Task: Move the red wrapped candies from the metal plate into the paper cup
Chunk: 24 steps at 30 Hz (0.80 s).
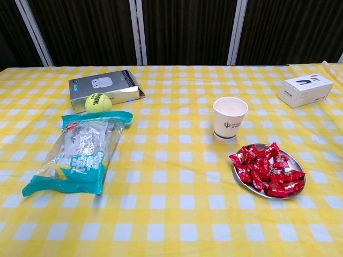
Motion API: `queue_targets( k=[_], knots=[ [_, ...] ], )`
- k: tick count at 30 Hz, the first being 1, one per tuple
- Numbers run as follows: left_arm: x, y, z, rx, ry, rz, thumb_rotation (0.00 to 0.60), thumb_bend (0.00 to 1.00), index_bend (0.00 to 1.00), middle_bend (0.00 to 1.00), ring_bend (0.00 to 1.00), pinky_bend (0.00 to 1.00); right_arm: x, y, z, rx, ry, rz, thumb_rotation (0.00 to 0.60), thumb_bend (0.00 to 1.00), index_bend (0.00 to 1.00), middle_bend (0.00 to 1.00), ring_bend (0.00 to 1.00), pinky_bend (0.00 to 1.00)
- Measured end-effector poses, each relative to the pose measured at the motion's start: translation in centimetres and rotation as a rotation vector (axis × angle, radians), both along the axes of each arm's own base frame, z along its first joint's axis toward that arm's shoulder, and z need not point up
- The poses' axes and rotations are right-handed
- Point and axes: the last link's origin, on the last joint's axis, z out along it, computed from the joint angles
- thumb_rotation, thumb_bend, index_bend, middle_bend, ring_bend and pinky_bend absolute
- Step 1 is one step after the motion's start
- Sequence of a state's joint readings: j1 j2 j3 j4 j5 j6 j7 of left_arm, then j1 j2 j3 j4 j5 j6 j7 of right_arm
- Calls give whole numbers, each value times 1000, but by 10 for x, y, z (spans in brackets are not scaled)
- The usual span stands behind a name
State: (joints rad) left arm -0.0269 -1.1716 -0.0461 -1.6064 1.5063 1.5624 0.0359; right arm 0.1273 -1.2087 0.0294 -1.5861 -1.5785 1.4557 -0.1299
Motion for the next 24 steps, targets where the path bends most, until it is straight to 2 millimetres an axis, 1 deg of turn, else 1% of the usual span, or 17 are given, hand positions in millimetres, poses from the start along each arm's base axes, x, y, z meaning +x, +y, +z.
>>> queue_targets(
  k=[8,9,11,12,13,14,15,16,18,19,21,24],
  knots=[
    [2,0,0,3,-1,-3,600,42,0,0,0,0,0,1,0,3,-3,-2,600,343,0,8,0,48],
    [2,0,0,3,0,-4,600,43,0,0,0,0,1,2,0,5,-5,-1,600,343,0,8,0,82],
    [2,-1,0,4,0,-3,600,43,0,0,0,0,2,2,-1,8,-9,3,600,343,0,9,21,224],
    [1,-1,0,5,-1,-3,600,43,0,0,0,0,3,2,-1,9,-11,9,600,343,0,17,67,339],
    [1,-1,0,6,-4,-3,600,42,0,0,0,0,4,2,-1,11,-13,13,600,343,0,37,147,452],
    [1,-1,0,6,-7,-3,600,42,0,0,0,0,6,3,-1,13,-16,19,600,343,2,56,216,525],
    [1,-1,1,6,-11,-3,600,42,0,0,0,0,8,4,-2,17,-20,26,600,343,9,94,327,630],
    [1,-1,1,6,-15,-4,600,42,0,0,0,0,10,5,-3,20,-25,31,600,342,17,130,430,715],
    [2,-1,0,3,-18,-9,600,43,0,0,0,0,14,6,-4,30,-35,40,600,342,28,185,552,806],
    [2,-1,0,0,-18,-12,600,43,0,0,0,0,16,6,-4,35,-40,44,600,343,28,212,591,830],
    [3,-1,-1,-5,-19,-15,600,43,0,0,0,0,22,6,-7,51,-50,51,600,343,28,241,624,850],
    [2,-1,-1,-9,-26,-15,600,43,0,0,0,0,29,1,-10,70,-39,66,600,342,28,247,632,852]
  ],
)
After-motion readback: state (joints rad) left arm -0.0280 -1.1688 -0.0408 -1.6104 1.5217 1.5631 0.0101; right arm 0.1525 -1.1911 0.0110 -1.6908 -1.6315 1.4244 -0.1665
